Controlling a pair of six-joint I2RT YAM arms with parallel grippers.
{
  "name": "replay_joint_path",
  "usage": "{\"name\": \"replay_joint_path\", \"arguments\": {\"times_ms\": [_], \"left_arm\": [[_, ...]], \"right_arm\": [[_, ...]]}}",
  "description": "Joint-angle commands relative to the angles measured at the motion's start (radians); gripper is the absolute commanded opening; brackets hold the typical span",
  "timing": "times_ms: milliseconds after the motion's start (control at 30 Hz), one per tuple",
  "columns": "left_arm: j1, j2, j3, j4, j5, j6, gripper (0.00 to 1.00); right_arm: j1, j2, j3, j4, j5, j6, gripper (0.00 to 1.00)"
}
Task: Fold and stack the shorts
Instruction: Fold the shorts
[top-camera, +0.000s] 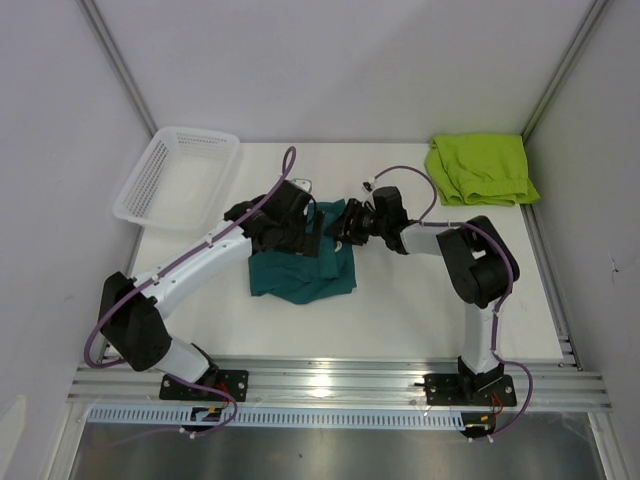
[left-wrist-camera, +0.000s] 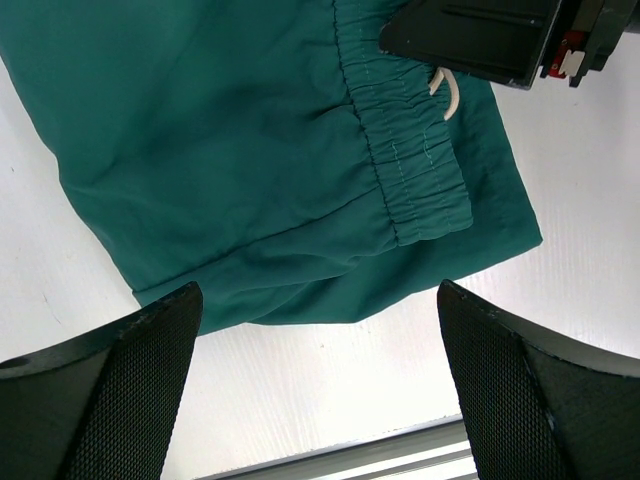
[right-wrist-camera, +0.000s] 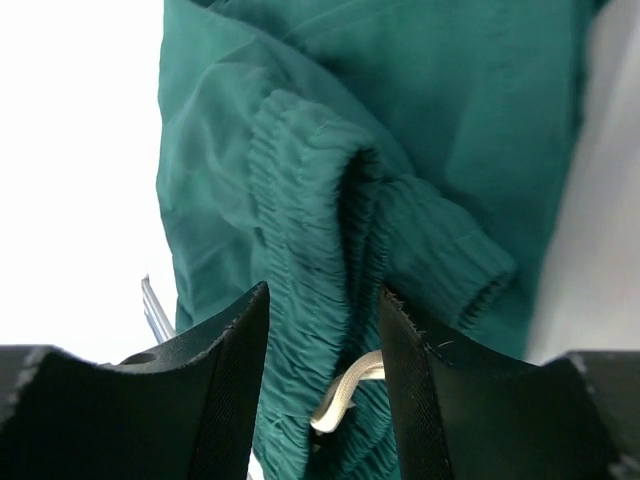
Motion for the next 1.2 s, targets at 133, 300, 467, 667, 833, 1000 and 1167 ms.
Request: {"name": "replay_joint_path", "arguments": {"times_ms": [133,300,467,667,833,1000,1167], "left_arm": [[0.012,-0.026,-0.025,0.017,-0.009,-0.007,0.99],[0.027,-0.055,-0.043,0.028,0.009,-0.010,0.99],[0.044,-0.078,-0.062,0.025,0.013,-0.006,0.99],[0.078,-0.110,-0.106,0.045,0.037,0.005,0.99],[0.108,-0.127,-0.114,0.040,0.040,0.004,0.99],[0.144,-0.144,-0.134,0.046,0.048,0.007,0.99],[0.164,-0.124,-0.157,0.065,0.046,0.011,0.99]], "right_arm": [[0.025,0.010,0.032,0.106,-0.057,0.045,0.48],[0.031,0.034,0.043,0.116,-0.060,0.057,0.41],[0.033,0.062,0.044,0.153,-0.074,0.091,0.26],[0.042,0.045,0.051,0.132,-0.051,0.082,0.05],[0.049,-0.003,0.026,0.138,-0.037,0.079,0.00],[0.082,-0.136,-0.060,0.127,0.036,0.039,0.00],[0.144,-0.297,-0.192,0.114,0.255,-0.016,0.00]]}}
